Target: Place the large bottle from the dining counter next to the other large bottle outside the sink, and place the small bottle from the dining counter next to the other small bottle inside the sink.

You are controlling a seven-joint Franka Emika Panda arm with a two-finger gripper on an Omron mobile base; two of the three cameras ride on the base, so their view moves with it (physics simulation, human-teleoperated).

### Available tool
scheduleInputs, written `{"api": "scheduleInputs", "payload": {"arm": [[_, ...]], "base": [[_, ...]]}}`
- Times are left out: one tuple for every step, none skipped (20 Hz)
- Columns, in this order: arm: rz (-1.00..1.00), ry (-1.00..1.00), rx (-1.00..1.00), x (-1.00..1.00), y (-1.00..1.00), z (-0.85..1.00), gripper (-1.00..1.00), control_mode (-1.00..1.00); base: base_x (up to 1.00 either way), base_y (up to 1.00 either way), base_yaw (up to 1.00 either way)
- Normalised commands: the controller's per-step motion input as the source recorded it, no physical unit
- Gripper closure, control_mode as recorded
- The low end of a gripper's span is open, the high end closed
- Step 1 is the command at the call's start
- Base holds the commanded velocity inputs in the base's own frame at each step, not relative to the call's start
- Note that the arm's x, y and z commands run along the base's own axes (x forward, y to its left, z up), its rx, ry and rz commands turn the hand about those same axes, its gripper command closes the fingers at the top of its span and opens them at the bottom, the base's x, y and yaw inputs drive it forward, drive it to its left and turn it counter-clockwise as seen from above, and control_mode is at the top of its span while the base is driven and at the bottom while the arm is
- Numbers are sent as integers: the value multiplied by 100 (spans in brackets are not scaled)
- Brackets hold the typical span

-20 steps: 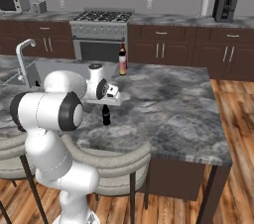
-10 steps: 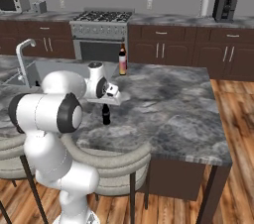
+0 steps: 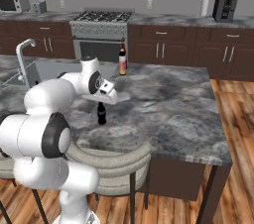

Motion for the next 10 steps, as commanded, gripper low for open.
{"api": "scheduleInputs", "payload": {"arm": [[-12, 0, 4, -78, -3, 31, 100, -100], [-11, 0, 4, -79, -1, 34, 100, -100], [-9, 0, 4, -86, 0, 38, 100, -100], [-8, 0, 4, -87, 0, 39, 100, -100], [-8, 0, 3, -88, 0, 40, 100, -100], [-7, 0, 3, -89, 0, 42, 100, -100], [-6, 0, 2, -85, -2, 46, 100, -100], [-6, 0, 2, -82, -1, 47, 100, -100], [-5, 1, 1, -79, -1, 47, 100, -100], [-3, 4, 0, -82, 0, 41, 100, -100]], "base": [[0, 0, 0], [0, 0, 0], [0, 0, 0], [0, 0, 0], [0, 0, 0], [0, 0, 0], [0, 0, 0], [0, 0, 0], [0, 0, 0], [0, 0, 0]]}}
